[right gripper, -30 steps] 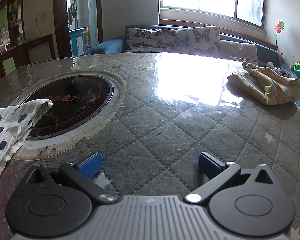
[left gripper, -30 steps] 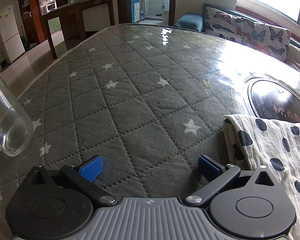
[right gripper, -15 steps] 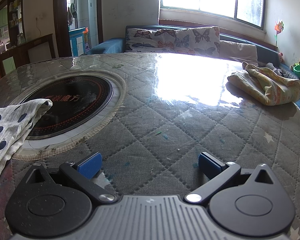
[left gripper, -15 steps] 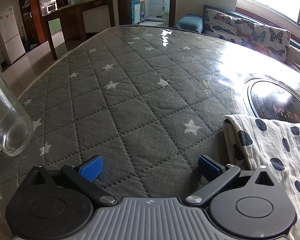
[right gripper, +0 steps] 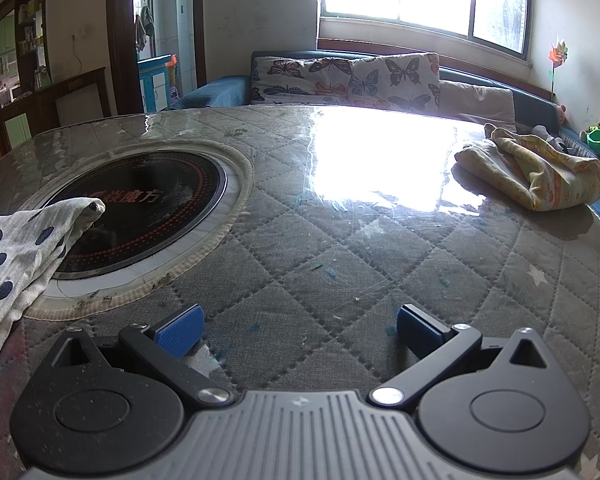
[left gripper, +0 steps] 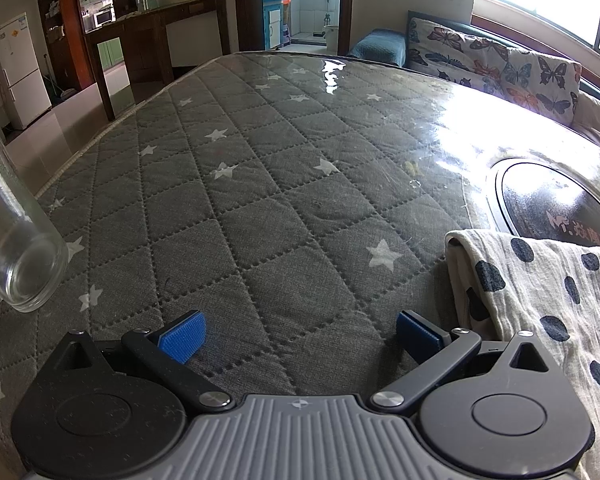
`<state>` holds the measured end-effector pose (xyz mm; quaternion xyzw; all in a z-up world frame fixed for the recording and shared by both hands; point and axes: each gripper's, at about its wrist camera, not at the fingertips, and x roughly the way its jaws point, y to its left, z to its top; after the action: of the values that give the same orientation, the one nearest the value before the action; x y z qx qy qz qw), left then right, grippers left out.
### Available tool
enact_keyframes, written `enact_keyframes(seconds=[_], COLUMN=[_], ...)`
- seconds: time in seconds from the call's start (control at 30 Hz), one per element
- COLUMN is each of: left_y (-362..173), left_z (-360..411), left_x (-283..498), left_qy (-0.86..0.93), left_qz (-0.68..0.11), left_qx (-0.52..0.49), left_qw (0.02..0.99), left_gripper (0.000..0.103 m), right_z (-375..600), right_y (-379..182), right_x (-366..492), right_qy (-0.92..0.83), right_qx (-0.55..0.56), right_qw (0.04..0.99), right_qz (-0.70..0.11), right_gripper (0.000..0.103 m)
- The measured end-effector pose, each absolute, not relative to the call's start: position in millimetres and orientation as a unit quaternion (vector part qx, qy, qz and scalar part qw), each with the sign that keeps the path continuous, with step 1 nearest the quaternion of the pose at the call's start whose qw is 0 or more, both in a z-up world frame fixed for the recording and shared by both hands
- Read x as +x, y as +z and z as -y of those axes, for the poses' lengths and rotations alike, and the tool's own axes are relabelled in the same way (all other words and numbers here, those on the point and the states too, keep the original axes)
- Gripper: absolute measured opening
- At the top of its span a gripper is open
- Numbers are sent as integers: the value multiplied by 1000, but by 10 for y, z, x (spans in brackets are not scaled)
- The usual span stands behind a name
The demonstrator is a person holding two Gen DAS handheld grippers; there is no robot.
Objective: Fold clothes
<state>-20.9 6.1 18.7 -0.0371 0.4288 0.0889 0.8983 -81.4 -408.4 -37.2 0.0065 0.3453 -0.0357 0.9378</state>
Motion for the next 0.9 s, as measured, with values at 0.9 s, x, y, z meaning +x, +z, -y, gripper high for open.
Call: enact_keyframes(seconds=[0.9], left_y=[189], left_z=[-71], left_x=[-276], left_qy=[91], left_qz=[-429], left_qx=[-38], left_qw=[898], left_gripper=[103], right_z=[4082], right_y=[-373], right_x=[-814], right_qy=[-36], right_qx=[6], right_qw=[938], right_qz=[-345], right_gripper=[103])
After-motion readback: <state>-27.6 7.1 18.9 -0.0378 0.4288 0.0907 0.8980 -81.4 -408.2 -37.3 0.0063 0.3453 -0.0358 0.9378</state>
